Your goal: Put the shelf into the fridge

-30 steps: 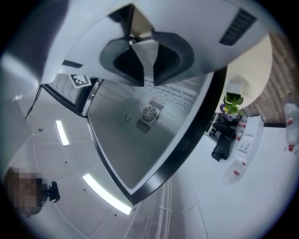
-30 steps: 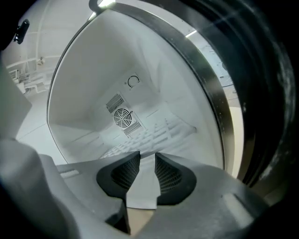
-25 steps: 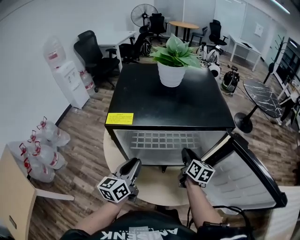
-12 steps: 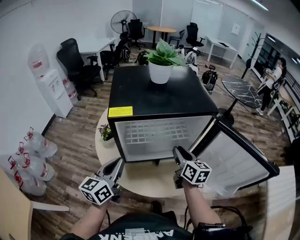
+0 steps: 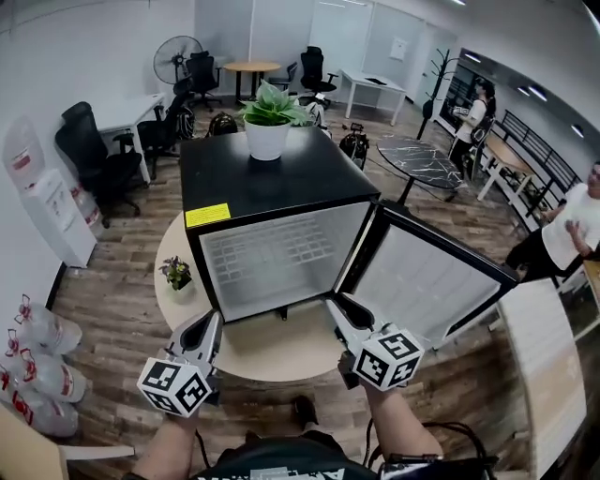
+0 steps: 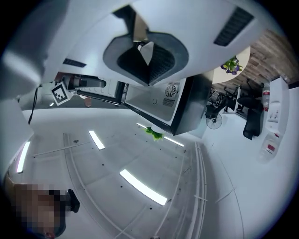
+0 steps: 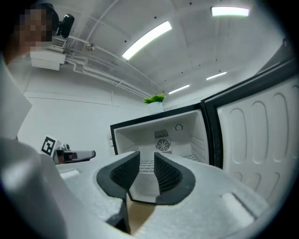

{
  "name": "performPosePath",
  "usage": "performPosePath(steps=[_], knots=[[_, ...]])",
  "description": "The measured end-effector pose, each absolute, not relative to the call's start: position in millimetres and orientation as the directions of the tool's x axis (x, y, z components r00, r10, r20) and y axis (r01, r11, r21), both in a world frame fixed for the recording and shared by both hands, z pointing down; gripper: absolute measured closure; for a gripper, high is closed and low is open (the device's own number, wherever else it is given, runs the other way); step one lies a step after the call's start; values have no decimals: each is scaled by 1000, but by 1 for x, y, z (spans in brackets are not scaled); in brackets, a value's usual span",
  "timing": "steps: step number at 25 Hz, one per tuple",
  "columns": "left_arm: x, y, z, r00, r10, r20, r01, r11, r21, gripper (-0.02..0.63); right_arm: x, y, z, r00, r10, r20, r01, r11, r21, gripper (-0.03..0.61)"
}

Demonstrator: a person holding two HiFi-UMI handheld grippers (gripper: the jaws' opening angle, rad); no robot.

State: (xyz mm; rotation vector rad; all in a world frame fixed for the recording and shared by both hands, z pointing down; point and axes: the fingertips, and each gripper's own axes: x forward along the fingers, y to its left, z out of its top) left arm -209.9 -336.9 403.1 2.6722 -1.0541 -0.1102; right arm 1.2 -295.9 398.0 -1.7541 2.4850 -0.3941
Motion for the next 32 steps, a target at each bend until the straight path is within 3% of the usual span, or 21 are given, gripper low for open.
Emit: performPosePath(steps=[5, 12, 32], knots=[[-200, -325, 390, 759, -651, 6, -634, -736, 236, 612, 2, -259, 377, -308, -950, 55, -928, 287, -238, 485], [-178, -308, 355, 777, -629, -13, -616, -765, 184, 612, 24, -237, 346, -260, -965, 19, -939, 248, -239, 571], [-154, -300, 315, 694, -720, -28, -706, -687, 174, 612, 48, -259, 316, -411, -911, -7, -900, 407, -157, 572]])
